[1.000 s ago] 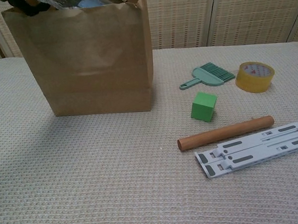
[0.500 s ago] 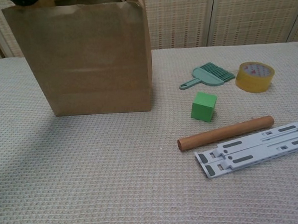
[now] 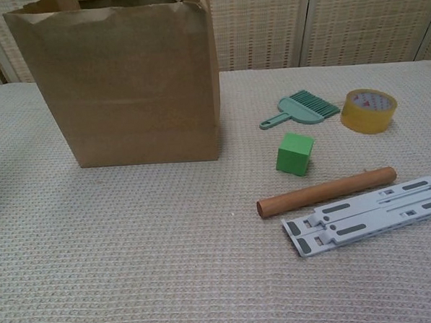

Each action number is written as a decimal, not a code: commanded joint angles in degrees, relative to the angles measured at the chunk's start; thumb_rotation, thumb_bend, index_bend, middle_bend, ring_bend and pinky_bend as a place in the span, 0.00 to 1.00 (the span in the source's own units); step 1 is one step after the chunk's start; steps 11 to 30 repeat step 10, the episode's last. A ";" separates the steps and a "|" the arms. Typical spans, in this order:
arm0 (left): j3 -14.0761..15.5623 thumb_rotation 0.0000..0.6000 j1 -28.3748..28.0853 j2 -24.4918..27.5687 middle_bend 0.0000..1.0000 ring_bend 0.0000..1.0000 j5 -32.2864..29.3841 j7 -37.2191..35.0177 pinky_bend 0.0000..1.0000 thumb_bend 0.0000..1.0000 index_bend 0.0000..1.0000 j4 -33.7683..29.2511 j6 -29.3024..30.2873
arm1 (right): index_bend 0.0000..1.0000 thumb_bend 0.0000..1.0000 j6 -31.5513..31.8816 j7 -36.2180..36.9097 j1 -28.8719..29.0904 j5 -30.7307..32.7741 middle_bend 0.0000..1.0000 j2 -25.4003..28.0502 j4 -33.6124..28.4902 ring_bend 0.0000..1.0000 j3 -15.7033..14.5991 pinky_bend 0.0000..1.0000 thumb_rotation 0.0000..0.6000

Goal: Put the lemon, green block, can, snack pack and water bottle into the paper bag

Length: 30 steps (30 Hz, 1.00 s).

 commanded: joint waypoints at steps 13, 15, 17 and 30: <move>15.38 1.00 13.93 -4.45 0.00 0.00 20.86 -3.43 0.05 0.40 0.00 16.46 9.63 | 0.00 0.03 0.43 -1.94 -0.25 0.47 0.00 -0.67 0.29 0.00 0.37 0.00 1.00; 15.38 1.00 13.93 -4.45 0.00 0.00 20.86 -3.43 0.05 0.40 0.00 16.46 9.63 | 0.00 0.03 0.43 -1.94 -0.25 0.47 0.00 -0.67 0.29 0.00 0.37 0.00 1.00; 15.38 1.00 13.93 -4.45 0.00 0.00 20.86 -3.43 0.05 0.40 0.00 16.46 9.63 | 0.00 0.03 0.43 -1.94 -0.25 0.47 0.00 -0.67 0.29 0.00 0.37 0.00 1.00; 15.38 1.00 13.93 -4.45 0.00 0.00 20.86 -3.43 0.05 0.40 0.00 16.46 9.63 | 0.00 0.03 0.43 -1.94 -0.25 0.47 0.00 -0.67 0.29 0.00 0.37 0.00 1.00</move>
